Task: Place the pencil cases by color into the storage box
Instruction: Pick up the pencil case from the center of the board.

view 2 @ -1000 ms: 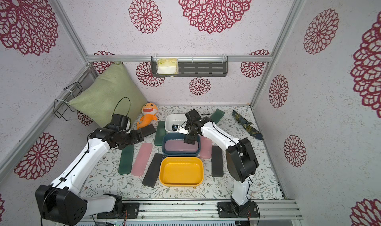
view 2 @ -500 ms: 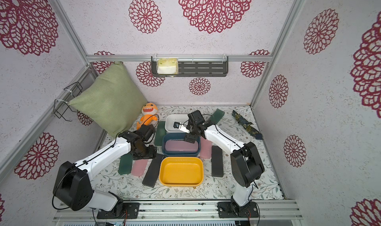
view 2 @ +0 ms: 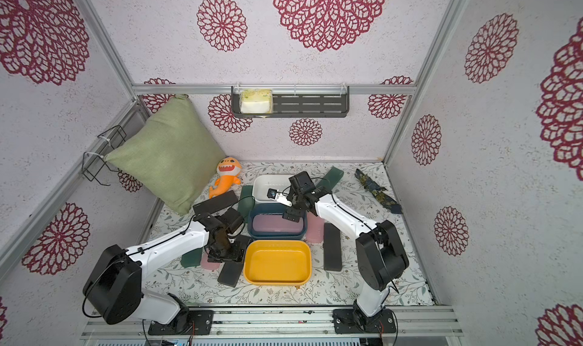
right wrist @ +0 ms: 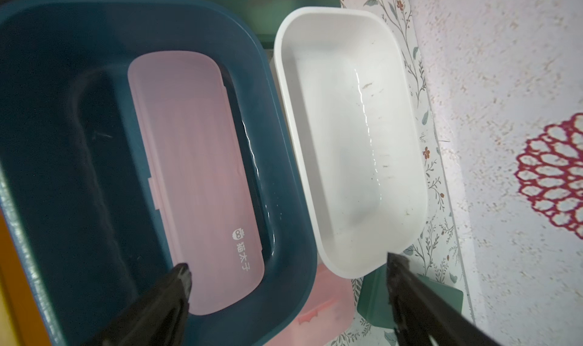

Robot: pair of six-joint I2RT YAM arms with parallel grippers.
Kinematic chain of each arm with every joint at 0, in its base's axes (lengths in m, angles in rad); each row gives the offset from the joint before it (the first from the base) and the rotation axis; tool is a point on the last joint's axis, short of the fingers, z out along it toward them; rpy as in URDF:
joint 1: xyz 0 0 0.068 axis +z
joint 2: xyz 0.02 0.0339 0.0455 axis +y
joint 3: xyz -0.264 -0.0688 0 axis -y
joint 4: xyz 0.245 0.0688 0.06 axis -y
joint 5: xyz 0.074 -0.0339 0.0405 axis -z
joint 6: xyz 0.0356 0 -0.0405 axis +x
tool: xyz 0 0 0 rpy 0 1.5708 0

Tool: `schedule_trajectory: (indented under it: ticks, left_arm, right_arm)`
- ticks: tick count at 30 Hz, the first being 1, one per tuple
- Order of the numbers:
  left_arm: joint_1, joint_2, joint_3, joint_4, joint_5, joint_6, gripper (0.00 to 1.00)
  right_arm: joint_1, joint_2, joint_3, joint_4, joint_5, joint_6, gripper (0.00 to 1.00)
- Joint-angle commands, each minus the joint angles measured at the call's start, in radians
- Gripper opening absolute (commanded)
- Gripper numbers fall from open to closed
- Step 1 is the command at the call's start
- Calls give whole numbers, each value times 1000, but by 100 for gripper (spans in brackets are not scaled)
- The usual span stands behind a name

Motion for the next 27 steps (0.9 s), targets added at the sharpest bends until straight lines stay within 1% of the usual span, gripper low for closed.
schedule_trajectory:
  ticks: [1, 14, 27]
  left_arm:
    - [-2, -10, -13, 17, -18, -22, 83]
    - [-20, 29, -29, 53, 18, -21, 89]
    - [-29, 110, -26, 73, 12, -6, 90]
  right_arm:
    - [5, -52, -5, -7, -9, 32, 99]
    - [18, -42, -10, -28, -2, 35, 99]
    - [25, -12, 2, -45, -3, 31, 99]
